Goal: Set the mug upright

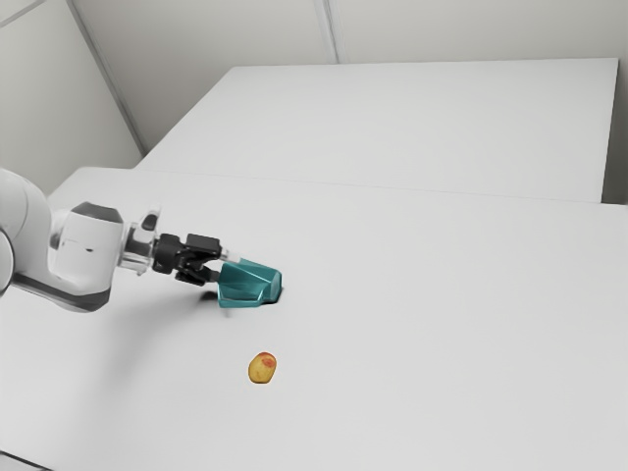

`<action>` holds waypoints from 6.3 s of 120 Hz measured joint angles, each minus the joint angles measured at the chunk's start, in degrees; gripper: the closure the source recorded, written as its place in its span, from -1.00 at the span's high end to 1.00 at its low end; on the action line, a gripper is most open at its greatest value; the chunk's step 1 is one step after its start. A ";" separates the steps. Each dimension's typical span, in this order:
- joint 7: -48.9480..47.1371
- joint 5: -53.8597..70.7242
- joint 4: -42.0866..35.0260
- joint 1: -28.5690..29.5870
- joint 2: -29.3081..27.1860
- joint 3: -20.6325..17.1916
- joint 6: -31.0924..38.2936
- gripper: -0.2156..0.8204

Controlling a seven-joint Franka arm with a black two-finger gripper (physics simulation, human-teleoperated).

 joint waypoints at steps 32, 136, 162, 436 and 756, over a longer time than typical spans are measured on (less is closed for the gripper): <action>0.49 0.02 -0.04 -0.63 0.13 -0.06 -0.50 0.55; 0.89 0.19 -0.06 -1.74 0.10 -0.12 -0.56 -0.77; 0.69 0.53 -0.07 -2.29 -2.15 -0.12 -0.48 -0.89; -61.62 78.09 -6.59 -2.61 -18.17 -19.10 15.55 -0.89; -66.59 77.03 26.76 -4.94 -15.59 -19.80 -17.55 0.54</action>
